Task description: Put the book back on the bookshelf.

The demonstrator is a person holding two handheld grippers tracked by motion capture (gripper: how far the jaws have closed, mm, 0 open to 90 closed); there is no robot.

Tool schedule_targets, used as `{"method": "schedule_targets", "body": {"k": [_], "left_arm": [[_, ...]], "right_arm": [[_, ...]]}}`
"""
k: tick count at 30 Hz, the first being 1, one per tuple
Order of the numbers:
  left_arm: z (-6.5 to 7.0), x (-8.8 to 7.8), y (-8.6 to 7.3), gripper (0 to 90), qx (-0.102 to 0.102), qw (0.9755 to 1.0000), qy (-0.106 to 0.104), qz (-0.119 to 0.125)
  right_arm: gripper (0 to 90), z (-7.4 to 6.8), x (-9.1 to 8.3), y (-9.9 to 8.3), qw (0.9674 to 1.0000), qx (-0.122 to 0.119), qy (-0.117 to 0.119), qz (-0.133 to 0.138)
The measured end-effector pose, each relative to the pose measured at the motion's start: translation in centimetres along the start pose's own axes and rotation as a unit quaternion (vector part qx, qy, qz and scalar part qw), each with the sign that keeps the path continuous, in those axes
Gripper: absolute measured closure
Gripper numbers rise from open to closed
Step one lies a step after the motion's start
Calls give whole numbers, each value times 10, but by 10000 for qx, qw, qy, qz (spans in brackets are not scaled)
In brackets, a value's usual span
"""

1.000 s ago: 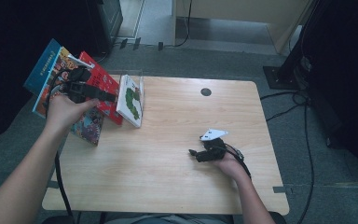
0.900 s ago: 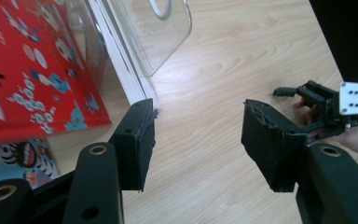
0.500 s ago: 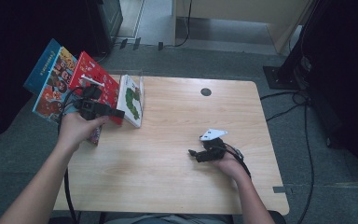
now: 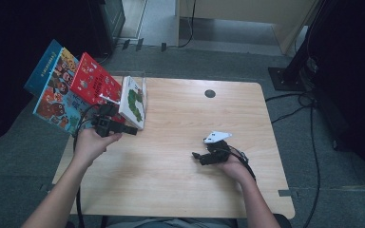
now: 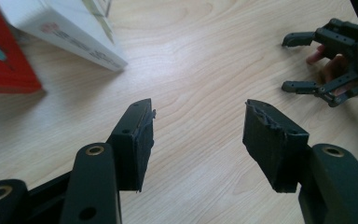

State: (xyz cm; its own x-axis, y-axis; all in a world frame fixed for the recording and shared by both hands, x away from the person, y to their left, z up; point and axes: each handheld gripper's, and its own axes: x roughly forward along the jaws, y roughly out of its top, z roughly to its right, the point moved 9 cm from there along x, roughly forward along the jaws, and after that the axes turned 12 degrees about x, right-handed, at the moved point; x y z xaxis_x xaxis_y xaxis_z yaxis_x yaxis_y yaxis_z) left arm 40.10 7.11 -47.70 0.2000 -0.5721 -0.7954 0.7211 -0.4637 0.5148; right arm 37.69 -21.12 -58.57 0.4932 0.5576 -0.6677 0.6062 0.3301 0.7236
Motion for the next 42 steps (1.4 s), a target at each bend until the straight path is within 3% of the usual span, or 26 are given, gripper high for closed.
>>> {"method": "schedule_targets", "body": {"k": [12,21,22,25,27,33,37,42], "left_arm": [[10,29,-19,432,213,9998,26,-58],[11,49,-34,429,123,9999,-67,-77],[9,52,-37,425,150,9998,23,-132],[6,55,-39,415,246,9995,119,-180],[8,57,-38,415,194,9998,37,-66],[10,66,-45,413,289,9995,-20,-78],[7,71,-51,411,476,9984,139,-266],[6,74,-55,409,432,9987,112,-243]], "right_arm": [[199,0,1,0,10000,12,-16,-1],[196,0,1,1,10000,21,-28,1],[196,0,1,1,10000,28,-32,11],[195,0,1,1,10000,30,-34,13],[195,0,1,1,10000,26,-36,16],[196,0,1,1,10000,23,-34,13],[190,-1,2,1,10000,26,-39,10],[184,-1,2,1,10000,26,-31,-1]]}}
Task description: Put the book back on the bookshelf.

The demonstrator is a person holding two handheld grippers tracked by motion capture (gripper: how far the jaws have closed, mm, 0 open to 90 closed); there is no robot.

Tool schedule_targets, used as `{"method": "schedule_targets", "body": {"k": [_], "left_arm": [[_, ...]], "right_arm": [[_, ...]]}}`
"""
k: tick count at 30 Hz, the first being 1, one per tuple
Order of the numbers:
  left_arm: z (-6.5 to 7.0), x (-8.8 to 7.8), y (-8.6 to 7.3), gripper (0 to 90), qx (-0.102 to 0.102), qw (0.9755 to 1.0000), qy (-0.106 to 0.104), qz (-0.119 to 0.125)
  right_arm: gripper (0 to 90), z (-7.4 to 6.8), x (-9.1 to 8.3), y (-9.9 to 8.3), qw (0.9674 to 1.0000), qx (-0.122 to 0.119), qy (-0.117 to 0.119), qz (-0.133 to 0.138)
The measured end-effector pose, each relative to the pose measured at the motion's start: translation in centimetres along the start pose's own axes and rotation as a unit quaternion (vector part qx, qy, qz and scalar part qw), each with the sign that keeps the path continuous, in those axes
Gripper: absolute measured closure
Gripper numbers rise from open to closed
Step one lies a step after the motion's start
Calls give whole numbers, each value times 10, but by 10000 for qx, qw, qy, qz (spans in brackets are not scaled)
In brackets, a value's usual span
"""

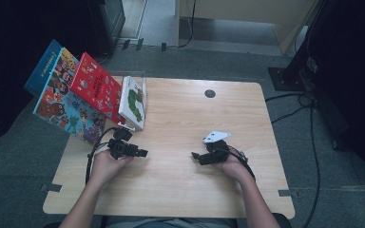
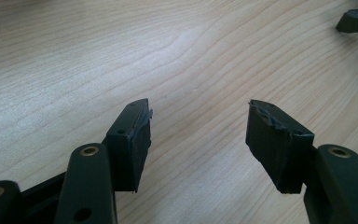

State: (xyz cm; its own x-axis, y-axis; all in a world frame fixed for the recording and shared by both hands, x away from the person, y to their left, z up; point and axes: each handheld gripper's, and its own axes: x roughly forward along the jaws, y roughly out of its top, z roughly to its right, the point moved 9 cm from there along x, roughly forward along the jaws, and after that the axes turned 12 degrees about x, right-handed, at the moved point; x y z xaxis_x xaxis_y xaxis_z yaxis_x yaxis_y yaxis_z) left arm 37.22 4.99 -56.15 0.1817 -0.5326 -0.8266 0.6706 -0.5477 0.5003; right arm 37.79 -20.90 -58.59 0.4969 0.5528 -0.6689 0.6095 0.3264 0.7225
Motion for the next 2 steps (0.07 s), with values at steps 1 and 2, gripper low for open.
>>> {"method": "schedule_targets", "body": {"k": [1,2], "left_arm": [[-1,0,-1,409,12,10000,-3,-22],[-1,0,-1,408,13,10000,4,-25]], "right_arm": [[182,0,0,0,10000,4,10,-9],[179,0,0,0,10000,-4,12,-10]]}}
